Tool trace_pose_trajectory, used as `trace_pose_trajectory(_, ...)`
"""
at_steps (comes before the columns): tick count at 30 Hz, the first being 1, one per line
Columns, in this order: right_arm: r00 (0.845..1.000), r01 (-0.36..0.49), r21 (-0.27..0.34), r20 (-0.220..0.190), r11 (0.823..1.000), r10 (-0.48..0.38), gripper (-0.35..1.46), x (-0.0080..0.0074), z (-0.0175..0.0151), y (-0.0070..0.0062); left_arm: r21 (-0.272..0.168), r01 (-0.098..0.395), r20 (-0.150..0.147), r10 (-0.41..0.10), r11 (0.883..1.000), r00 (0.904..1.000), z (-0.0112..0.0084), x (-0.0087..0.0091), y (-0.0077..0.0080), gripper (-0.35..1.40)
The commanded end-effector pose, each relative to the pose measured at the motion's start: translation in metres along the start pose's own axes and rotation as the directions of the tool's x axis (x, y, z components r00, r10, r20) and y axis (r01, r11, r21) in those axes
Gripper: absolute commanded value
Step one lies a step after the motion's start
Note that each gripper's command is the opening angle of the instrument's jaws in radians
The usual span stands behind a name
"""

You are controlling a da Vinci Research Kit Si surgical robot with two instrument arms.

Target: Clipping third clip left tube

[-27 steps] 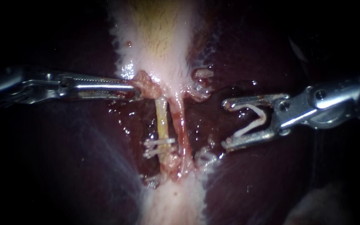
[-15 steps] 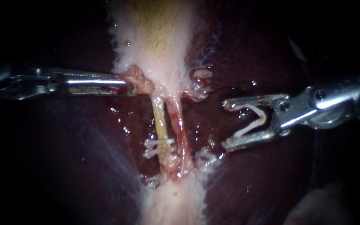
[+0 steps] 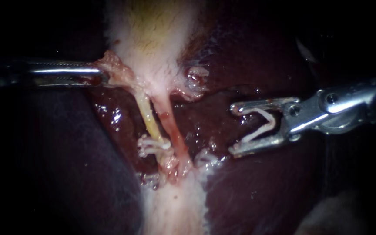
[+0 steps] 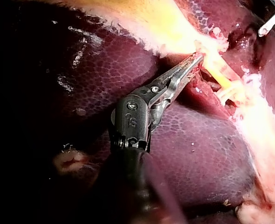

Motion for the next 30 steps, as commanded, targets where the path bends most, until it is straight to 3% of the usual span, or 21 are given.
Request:
trace_pose_trajectory(1,1.000,-0.008,0.005,-0.001,1.000,0.008,0.50,0.0000,0.0007,-0.0001,0.000,-0.001,0.000,0.001,1.000,1.0000,0.0000,0.0000,-0.0001,-0.35)
trace_pose_trajectory(8,0.996,-0.092,0.030,-0.008,0.995,0.092,0.50,0.0000,0.0052,-0.0005,0.002,-0.001,0.000,0.001,1.000,1.0000,0.0002,-0.0001,0.0000,-0.35)
trace_pose_trajectory(20,0.975,-0.210,0.025,-0.068,0.977,0.211,0.50,0.0025,0.0104,0.0014,0.003,-0.002,0.000,0.002,1.000,1.0000,0.0003,-0.0002,0.0000,-0.35)
trace_pose_trajectory(30,0.967,-0.240,0.032,-0.073,0.970,0.242,0.50,0.0014,0.0123,0.0027,0.003,-0.002,0.000,0.002,1.000,1.0000,0.0003,-0.0002,0.0000,-0.35)
